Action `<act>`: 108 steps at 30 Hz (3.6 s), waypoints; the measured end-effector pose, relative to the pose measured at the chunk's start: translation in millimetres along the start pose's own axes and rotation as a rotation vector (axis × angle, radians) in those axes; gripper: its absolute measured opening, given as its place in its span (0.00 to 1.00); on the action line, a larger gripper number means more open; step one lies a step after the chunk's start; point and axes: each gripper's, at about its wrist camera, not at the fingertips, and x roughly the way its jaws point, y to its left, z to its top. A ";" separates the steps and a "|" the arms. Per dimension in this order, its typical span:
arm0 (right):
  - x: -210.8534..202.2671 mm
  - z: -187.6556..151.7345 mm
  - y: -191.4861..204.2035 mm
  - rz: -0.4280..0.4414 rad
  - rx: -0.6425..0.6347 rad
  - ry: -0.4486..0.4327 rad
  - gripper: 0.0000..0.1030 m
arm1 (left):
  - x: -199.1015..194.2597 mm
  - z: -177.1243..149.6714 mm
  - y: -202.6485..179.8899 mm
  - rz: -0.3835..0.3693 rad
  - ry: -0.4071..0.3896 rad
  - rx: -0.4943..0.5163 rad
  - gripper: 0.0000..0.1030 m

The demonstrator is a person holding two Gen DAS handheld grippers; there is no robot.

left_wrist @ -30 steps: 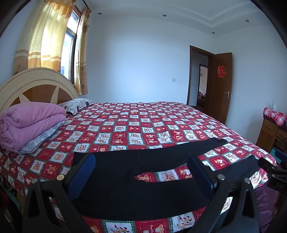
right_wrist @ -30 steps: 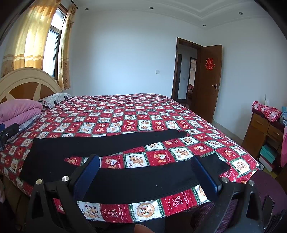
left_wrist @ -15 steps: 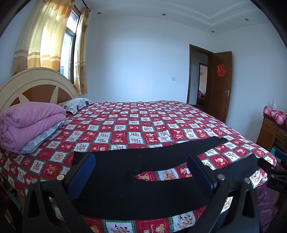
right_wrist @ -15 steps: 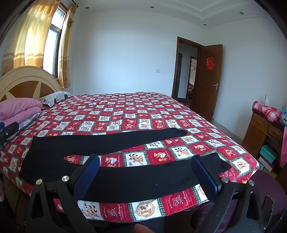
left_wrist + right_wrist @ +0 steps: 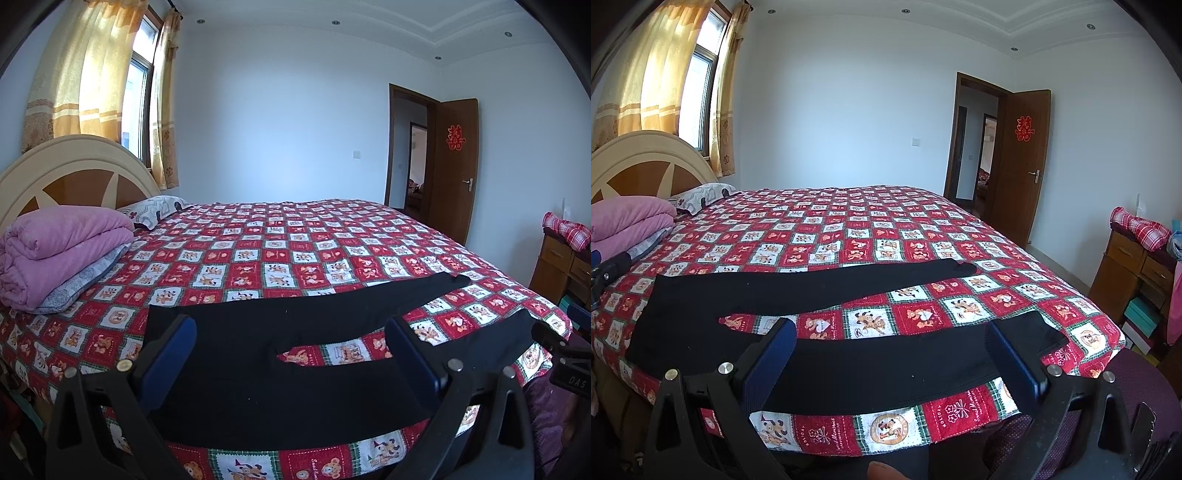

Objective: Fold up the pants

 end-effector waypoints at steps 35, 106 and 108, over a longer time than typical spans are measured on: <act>179.3 15.1 -31.3 0.001 -0.147 0.192 0.99 | 184.7 -23.9 92.3 0.283 0.280 0.132 1.00; 518.4 87.7 -212.8 0.109 0.182 0.550 0.61 | 335.1 -39.1 214.7 0.132 0.497 -0.026 0.20; 522.2 87.2 -217.1 0.117 0.209 0.541 0.60 | 335.9 -39.1 213.4 0.138 0.496 -0.018 0.20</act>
